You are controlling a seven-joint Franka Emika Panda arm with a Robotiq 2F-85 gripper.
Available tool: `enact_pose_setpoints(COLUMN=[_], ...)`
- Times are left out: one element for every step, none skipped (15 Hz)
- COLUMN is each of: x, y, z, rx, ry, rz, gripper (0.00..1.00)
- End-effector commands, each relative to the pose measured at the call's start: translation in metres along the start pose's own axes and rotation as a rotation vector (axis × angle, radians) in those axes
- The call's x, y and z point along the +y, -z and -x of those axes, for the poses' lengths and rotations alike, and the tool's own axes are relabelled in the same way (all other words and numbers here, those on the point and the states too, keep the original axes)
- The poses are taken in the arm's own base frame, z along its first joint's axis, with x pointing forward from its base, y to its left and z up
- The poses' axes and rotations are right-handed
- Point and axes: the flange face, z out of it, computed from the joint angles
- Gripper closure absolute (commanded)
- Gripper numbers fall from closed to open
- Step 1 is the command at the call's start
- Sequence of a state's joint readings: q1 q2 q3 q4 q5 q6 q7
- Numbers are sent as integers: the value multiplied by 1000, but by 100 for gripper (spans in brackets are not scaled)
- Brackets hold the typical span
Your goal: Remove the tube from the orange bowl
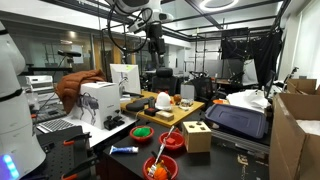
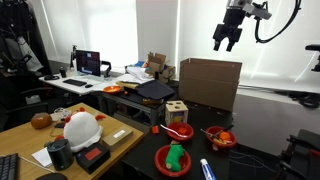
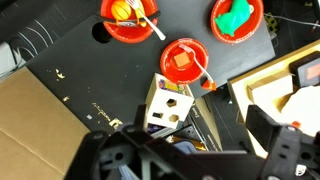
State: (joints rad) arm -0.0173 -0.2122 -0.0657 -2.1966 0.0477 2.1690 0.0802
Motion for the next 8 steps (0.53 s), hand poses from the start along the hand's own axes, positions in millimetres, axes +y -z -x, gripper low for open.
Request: enact_pose_setpoints(x=[1,-1,-4,-1,-2,-3,-3,-3], y=[7,4,1,0,-2,-3,-4,-5], z=[-1,-2,-3,0,0,0,0,0], rx=[-5,-8,-43,-8,-17,-21,-23,-24], ry=[-20,-48,-131,-55,-83,-98,-103,-107], rz=[-37,-48,-61,-39,-46,-47,-47,-47], gripper=[0,0,0,0,0,0,0,0])
